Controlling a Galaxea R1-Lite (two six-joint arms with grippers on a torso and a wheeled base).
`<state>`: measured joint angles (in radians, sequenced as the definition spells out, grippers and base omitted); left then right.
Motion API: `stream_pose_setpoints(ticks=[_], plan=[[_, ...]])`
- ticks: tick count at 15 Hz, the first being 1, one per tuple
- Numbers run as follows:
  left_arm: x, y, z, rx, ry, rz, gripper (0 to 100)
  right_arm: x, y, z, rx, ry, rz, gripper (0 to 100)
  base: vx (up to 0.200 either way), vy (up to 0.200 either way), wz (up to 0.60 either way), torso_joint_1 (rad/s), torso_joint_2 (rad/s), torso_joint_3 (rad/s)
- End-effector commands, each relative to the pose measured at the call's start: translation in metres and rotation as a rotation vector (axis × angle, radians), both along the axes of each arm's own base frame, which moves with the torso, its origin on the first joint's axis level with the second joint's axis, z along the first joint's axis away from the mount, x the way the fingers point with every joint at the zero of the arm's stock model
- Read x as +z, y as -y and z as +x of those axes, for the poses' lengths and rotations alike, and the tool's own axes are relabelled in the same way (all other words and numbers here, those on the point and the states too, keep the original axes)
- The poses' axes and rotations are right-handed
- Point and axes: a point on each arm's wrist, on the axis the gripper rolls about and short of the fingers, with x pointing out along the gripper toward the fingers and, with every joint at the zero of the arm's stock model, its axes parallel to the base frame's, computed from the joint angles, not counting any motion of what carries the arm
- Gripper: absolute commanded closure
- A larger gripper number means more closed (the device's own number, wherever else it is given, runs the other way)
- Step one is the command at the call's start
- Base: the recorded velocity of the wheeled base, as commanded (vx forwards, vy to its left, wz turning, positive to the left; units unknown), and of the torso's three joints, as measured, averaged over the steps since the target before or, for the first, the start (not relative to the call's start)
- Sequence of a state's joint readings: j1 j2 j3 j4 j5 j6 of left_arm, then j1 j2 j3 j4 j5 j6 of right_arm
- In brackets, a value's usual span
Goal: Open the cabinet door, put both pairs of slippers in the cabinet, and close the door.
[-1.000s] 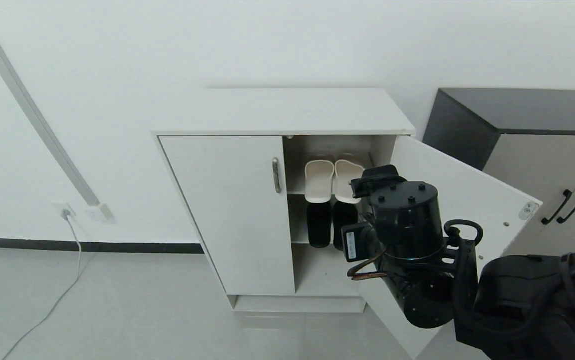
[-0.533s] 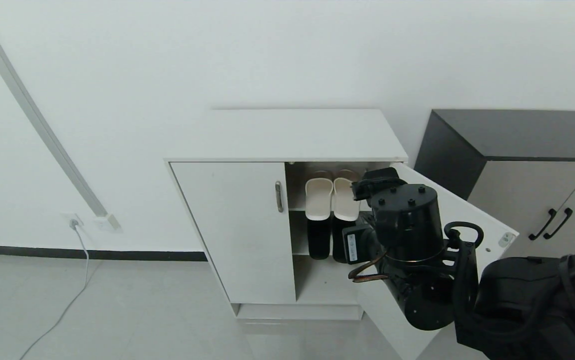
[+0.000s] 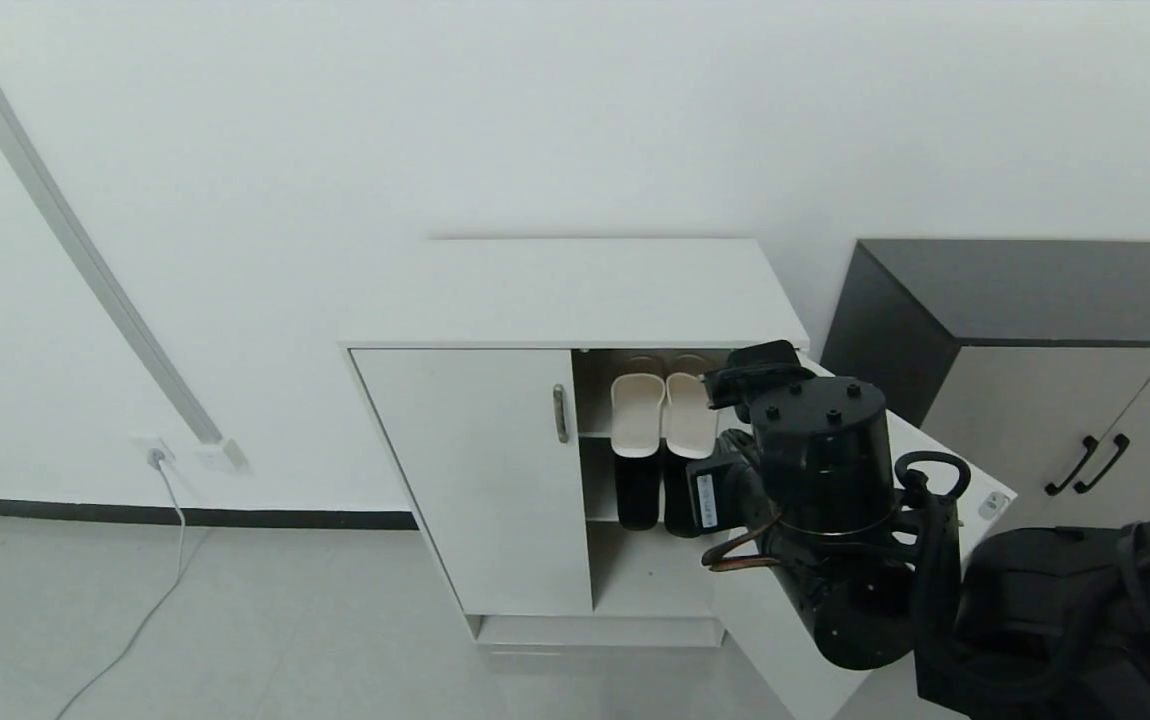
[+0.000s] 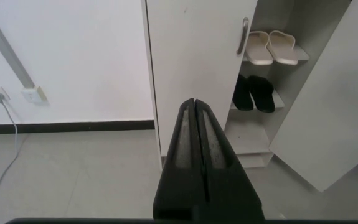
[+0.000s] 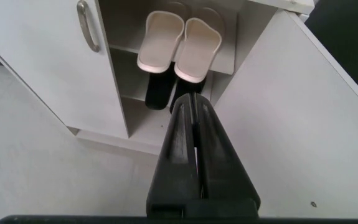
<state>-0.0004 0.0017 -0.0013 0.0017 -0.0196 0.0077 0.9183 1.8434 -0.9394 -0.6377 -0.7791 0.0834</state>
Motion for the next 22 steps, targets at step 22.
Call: stream_pose_setpoints(ticks=[22], plan=[[0.0001,0.0000,0.0000,0.000,0.001,0.000,100,-0.0010,0.0006,-0.0007,0.009,0.028,-0.017,100,0.000,0.000,-0.22,0.002,0.00,0.001]])
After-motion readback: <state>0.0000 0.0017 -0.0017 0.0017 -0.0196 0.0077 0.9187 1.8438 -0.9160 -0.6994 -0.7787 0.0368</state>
